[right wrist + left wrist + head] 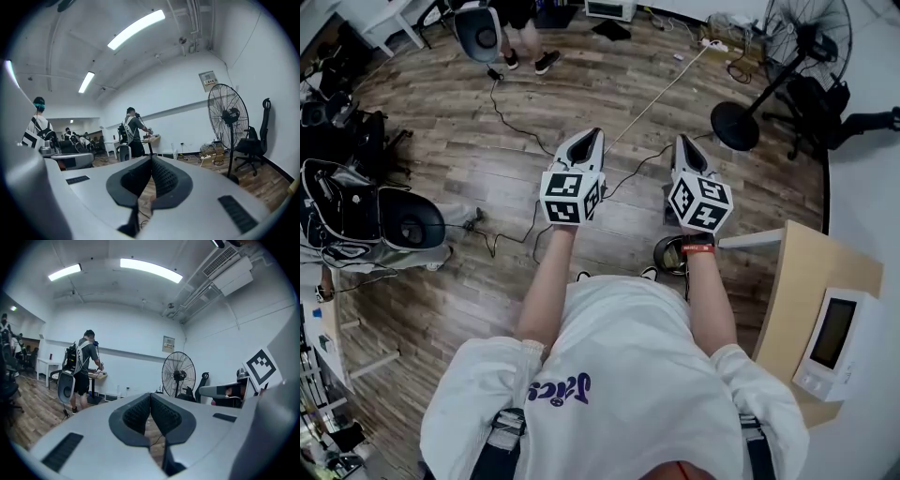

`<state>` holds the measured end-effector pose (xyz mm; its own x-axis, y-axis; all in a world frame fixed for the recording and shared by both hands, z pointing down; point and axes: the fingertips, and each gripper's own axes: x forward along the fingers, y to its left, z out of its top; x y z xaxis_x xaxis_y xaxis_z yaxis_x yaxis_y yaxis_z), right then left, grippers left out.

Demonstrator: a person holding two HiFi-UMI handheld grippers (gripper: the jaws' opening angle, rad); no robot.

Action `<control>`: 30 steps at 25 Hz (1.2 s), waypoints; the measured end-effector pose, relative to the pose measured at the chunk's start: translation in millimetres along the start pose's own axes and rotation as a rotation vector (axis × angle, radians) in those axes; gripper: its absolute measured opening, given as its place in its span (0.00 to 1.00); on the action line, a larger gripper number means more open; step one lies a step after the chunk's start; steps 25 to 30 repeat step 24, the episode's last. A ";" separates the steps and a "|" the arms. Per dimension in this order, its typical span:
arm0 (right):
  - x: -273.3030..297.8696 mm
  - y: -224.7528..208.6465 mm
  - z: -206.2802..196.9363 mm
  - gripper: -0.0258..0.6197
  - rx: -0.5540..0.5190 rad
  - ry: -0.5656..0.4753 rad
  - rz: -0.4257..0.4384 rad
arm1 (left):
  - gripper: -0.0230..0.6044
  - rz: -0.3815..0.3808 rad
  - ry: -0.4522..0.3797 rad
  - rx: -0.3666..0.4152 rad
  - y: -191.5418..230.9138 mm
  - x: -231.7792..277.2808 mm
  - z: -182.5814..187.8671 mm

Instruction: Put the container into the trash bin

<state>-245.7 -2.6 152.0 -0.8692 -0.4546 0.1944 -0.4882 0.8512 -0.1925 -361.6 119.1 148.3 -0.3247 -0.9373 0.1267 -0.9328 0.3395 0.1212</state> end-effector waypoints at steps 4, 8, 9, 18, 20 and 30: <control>-1.8 0.2 0.7 0.06 -0.008 -0.020 0.002 | 0.07 -0.006 -0.012 0.017 -2.8 1.3 4.1; -7.3 -4.4 2.7 0.06 -0.013 -0.030 -0.003 | 0.07 -0.019 -0.013 0.015 -11.4 1.6 2.2; -8.4 -5.6 2.9 0.06 -0.014 -0.030 -0.002 | 0.07 -0.024 -0.011 0.012 -13.2 1.9 0.8; -9.9 8.4 -17.5 0.06 -0.030 0.051 0.109 | 0.07 -0.071 0.014 -0.015 -11.7 2.3 -7.3; -8.9 7.8 -23.6 0.06 -0.020 0.086 0.144 | 0.07 -0.065 0.030 -0.028 -9.2 5.2 -13.8; -8.6 30.5 -54.6 0.06 -0.070 0.257 0.345 | 0.07 -0.086 0.115 -0.080 0.5 10.2 -48.5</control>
